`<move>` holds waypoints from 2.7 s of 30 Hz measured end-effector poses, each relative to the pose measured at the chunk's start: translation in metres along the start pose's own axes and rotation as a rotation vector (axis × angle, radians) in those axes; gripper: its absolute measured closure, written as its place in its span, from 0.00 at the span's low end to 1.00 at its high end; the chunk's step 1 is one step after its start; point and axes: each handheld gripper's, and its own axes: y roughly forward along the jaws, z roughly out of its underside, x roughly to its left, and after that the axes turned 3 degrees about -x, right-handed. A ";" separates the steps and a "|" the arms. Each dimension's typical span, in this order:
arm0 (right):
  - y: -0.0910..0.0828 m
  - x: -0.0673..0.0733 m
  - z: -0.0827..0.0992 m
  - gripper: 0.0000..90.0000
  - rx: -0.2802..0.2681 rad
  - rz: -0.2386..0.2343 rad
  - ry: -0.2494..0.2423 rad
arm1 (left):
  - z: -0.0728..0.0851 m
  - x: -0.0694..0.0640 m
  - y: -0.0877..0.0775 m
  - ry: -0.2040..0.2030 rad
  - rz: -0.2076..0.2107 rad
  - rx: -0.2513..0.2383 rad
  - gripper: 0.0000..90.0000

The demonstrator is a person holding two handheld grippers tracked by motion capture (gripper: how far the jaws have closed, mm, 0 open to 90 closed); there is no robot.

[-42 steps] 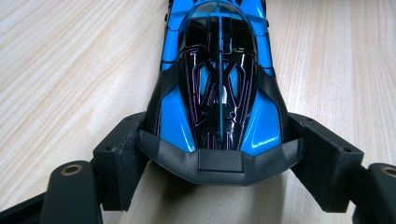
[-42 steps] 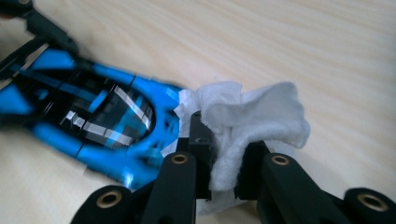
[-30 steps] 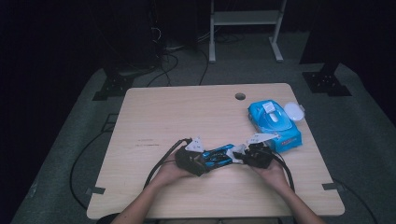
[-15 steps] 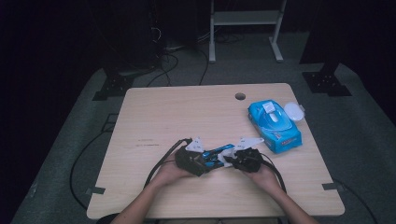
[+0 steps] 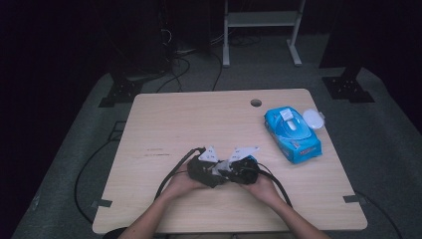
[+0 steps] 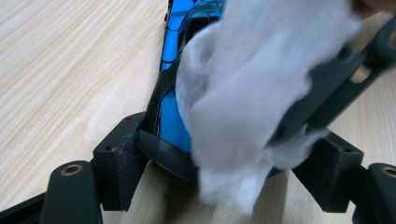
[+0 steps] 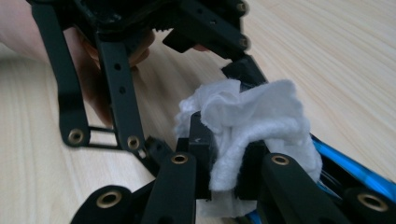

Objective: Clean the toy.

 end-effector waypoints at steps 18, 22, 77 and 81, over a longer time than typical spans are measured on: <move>0.005 -0.031 -0.007 0.89 -0.022 0.068 0.053 | 0.000 0.000 -0.001 0.002 -0.002 0.001 0.27; -0.014 -0.050 0.002 0.89 0.007 0.186 0.058 | 0.000 0.000 -0.001 0.006 0.001 0.002 0.27; -0.051 -0.052 0.040 0.89 0.000 0.094 0.059 | 0.003 0.025 -0.008 -0.288 0.085 -0.071 0.32; -0.051 -0.049 0.043 0.89 -0.024 0.111 0.029 | 0.004 0.026 -0.008 -0.320 0.093 -0.063 0.32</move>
